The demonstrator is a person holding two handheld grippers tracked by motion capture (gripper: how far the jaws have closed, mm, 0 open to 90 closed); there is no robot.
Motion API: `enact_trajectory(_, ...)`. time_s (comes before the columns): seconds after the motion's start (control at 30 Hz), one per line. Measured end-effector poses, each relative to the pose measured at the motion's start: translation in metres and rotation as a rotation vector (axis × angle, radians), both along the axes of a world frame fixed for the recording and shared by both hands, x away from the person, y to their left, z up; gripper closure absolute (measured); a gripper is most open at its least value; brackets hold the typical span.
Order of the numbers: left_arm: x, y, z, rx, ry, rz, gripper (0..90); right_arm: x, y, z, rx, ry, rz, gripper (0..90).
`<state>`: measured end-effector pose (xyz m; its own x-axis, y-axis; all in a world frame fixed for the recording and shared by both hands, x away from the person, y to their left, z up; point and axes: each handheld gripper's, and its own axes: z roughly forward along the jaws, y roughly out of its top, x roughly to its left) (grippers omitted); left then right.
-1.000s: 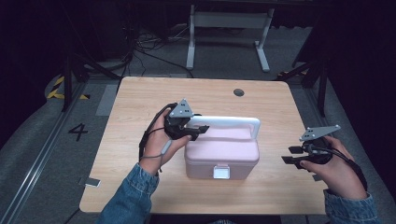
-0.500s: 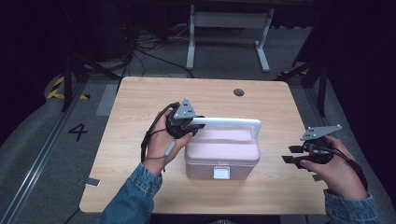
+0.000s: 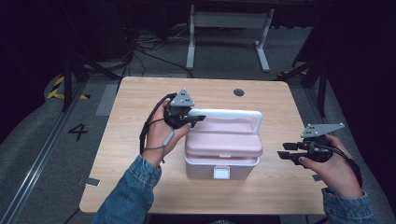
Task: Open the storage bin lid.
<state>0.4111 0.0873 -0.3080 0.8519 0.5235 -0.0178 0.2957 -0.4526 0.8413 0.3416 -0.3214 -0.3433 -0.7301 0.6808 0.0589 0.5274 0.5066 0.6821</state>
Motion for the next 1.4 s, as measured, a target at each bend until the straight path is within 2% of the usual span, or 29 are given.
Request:
enact_trajectory(0.13,0.005,0.002,0.001,-0.028,0.041,0.001,79.8,-0.001,0.000,0.003,0.046,-0.003,0.006,66.0)
enact_trajectory(0.27,0.012,0.004,0.001,-0.075,0.092,0.008,79.7,-0.002,0.000,0.006,0.086,-0.026,0.021,70.4)
enact_trajectory(0.33,0.013,0.005,0.002,-0.076,0.100,0.016,79.7,-0.001,0.001,0.006,0.095,-0.032,0.030,70.4)
enact_trajectory(0.4,0.016,0.005,0.004,-0.060,0.083,0.028,79.6,-0.001,0.005,0.006,0.099,-0.048,0.049,72.3)
enact_trajectory(0.43,0.017,0.006,0.004,-0.066,0.082,0.036,79.6,-0.001,0.005,0.006,0.099,-0.048,0.049,72.3)
enact_trajectory(0.53,0.021,0.006,0.005,-0.087,0.095,0.044,79.7,-0.002,0.008,0.006,0.116,-0.059,0.057,75.3)
enact_trajectory(0.6,0.024,0.007,0.006,-0.082,0.094,0.047,79.7,-0.001,0.013,0.005,0.143,-0.062,0.064,77.5)
enact_trajectory(0.8,0.030,0.006,0.008,-0.082,0.097,0.067,79.2,0.000,0.030,0.005,0.180,-0.093,0.106,81.9)
enact_trajectory(0.87,0.031,0.006,0.008,-0.088,0.096,0.068,78.9,0.000,0.034,0.005,0.199,-0.108,0.113,81.0)
enact_trajectory(0.93,0.033,0.006,0.008,-0.094,0.097,0.066,78.8,0.000,0.039,0.006,0.255,-0.116,0.145,81.1)
enact_trajectory(1.0,0.034,0.006,0.007,-0.101,0.103,0.067,78.8,0.000,0.043,0.006,0.281,-0.136,0.160,83.7)
enact_trajectory(1.2,0.034,0.006,0.007,-0.106,0.110,0.068,78.7,0.004,0.053,0.003,0.327,-0.167,0.172,86.5)
enact_trajectory(1.4,0.038,0.006,0.009,-0.099,0.106,0.071,78.2,0.008,0.057,-0.002,0.370,-0.187,0.156,89.4)
